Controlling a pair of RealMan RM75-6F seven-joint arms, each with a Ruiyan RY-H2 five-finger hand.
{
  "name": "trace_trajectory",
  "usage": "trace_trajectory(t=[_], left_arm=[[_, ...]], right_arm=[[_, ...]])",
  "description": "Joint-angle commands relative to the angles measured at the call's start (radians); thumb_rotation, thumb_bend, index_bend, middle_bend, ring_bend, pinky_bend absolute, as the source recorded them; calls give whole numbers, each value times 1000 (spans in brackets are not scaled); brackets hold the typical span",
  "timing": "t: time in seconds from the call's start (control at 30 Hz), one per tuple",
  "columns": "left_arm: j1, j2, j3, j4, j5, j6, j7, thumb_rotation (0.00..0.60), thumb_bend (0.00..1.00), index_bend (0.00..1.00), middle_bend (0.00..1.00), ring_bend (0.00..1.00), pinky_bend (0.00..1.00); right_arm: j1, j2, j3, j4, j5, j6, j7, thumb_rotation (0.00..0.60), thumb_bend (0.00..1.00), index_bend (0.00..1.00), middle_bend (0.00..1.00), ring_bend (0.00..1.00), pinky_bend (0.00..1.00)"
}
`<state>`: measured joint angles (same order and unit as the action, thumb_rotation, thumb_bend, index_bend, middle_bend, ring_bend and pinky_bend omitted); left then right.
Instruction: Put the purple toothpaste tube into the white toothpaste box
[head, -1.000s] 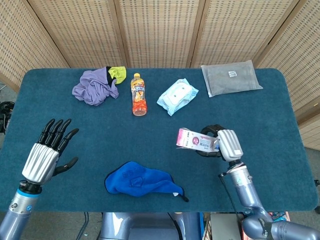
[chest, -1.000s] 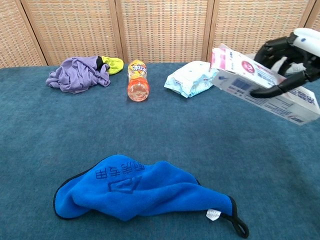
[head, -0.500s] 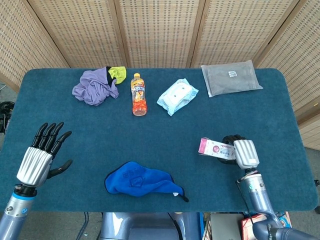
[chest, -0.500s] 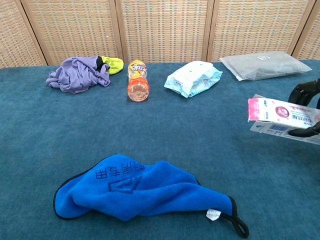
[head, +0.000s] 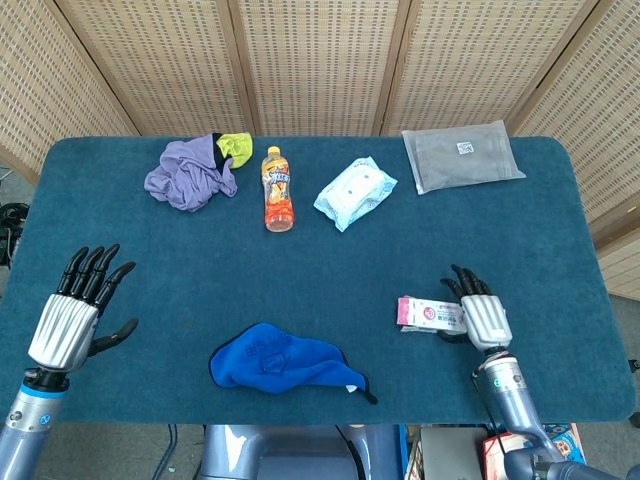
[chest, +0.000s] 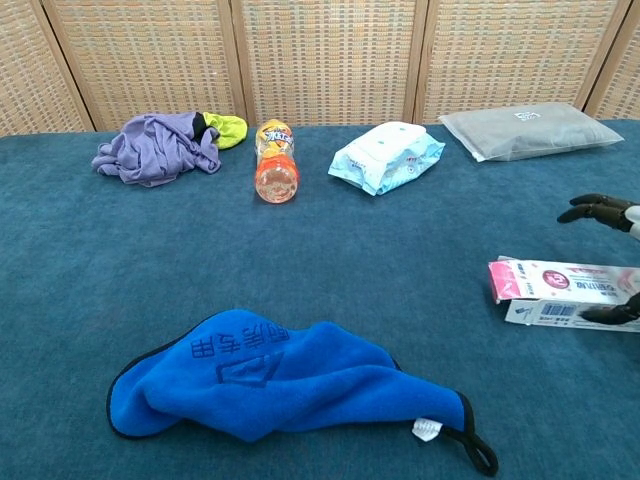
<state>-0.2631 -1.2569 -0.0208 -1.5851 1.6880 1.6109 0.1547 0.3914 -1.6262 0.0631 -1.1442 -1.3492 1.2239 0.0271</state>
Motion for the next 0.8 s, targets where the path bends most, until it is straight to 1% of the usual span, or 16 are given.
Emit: trace_trajectory(t=[0.03, 0.23, 0.37, 0.4, 0.47, 0.53, 0.63, 0.8], left_arm=[[3, 0, -1, 1, 1, 0, -5, 600, 234, 126, 0, 0, 0], [23, -1, 2, -3, 4, 15, -20, 600, 234, 126, 0, 0, 0], [46, -5, 17, -7, -2, 17, -11, 600, 234, 92, 0, 0, 0], [60, -7, 28, -7, -7, 17, -9, 600, 234, 65, 0, 0, 0], [76, -11, 41, -6, -6, 22, -9, 600, 234, 22, 0, 0, 0], [93, -17, 49, 0, -7, 30, -4, 600, 234, 0, 0, 0, 0], [116, -31, 56, 12, -11, 44, -3, 600, 234, 0, 0, 0, 0], [135, -51, 59, 44, -8, 54, -10, 600, 234, 0, 0, 0, 0]], right_arm=[[-2, -1, 3, 5, -27, 29, -7, 600, 102, 9, 0, 0, 0], [-22, 44, 11, -55, -103, 150, -53, 600, 102, 0, 0, 0, 0], [-54, 85, -13, -110, -190, 263, -104, 600, 85, 0, 0, 0, 0], [-73, 101, -30, -124, -229, 312, -124, 600, 77, 0, 0, 0, 0], [-98, 125, -51, -148, -261, 353, -139, 600, 65, 0, 0, 0, 0], [-117, 139, -61, -155, -286, 386, -139, 600, 60, 0, 0, 0, 0], [-141, 149, -65, -144, -301, 421, -122, 600, 59, 0, 0, 0, 0], [-161, 164, -58, -123, -296, 435, -96, 600, 60, 0, 0, 0, 0]])
